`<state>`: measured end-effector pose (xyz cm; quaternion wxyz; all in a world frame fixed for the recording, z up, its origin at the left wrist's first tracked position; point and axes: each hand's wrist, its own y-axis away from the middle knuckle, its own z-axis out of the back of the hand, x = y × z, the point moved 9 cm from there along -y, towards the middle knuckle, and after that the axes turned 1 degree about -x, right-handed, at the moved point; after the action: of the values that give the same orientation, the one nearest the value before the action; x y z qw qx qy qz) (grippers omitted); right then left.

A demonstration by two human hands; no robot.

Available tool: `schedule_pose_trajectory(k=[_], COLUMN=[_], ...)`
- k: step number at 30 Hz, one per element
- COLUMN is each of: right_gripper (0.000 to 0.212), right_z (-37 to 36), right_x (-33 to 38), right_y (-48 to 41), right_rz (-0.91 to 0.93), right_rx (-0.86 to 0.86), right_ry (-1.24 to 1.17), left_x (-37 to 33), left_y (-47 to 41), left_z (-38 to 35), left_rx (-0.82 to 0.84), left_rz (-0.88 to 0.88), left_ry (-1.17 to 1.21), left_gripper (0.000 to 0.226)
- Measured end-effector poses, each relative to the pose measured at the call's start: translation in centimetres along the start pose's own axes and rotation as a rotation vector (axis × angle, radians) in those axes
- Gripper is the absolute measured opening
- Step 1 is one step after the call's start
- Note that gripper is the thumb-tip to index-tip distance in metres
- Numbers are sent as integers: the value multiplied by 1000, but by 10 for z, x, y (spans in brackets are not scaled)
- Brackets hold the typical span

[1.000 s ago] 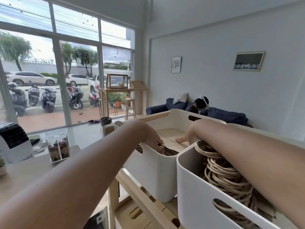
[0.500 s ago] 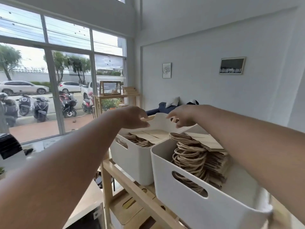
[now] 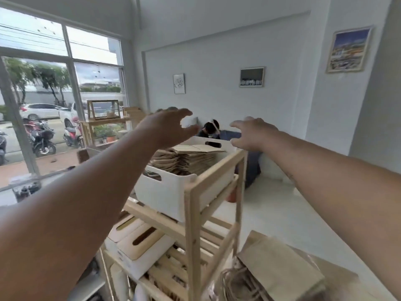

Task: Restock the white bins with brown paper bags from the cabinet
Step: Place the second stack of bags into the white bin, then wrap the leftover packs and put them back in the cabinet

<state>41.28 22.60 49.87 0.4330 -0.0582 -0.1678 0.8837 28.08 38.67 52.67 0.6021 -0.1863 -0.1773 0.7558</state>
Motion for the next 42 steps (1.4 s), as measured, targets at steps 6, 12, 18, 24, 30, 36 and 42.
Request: schedule_pose_trajectory(k=[6, 12, 18, 24, 30, 36, 42], right_gripper=[68, 73, 72, 70, 81, 67, 54], right_z=[-22, -62, -125, -196, -228, -237, -275], right_x=[-114, -208, -248, -222, -236, -270, -299], right_y=[97, 195, 268, 307, 342, 373, 428], right_rz=[-149, -327, -435, -449, -606, -840, -1114], right_rx=[112, 168, 250, 312, 195, 103, 132], right_ry=[48, -59, -128, -245, -252, -82, -303], left_x=[-116, -200, -230, -211, -226, -298, -365], left_y=[38, 73, 116, 158, 188, 191, 185], left_z=[-39, -102, -181, -266, -336, -382, -415], left_rx=[41, 141, 289, 439, 593, 721, 865], left_rz=[-89, -137, -97, 15, -34, -188, -213], left_ry=[14, 76, 197, 348, 493, 712, 911], left_gripper=[68, 67, 73, 73, 67, 60, 55])
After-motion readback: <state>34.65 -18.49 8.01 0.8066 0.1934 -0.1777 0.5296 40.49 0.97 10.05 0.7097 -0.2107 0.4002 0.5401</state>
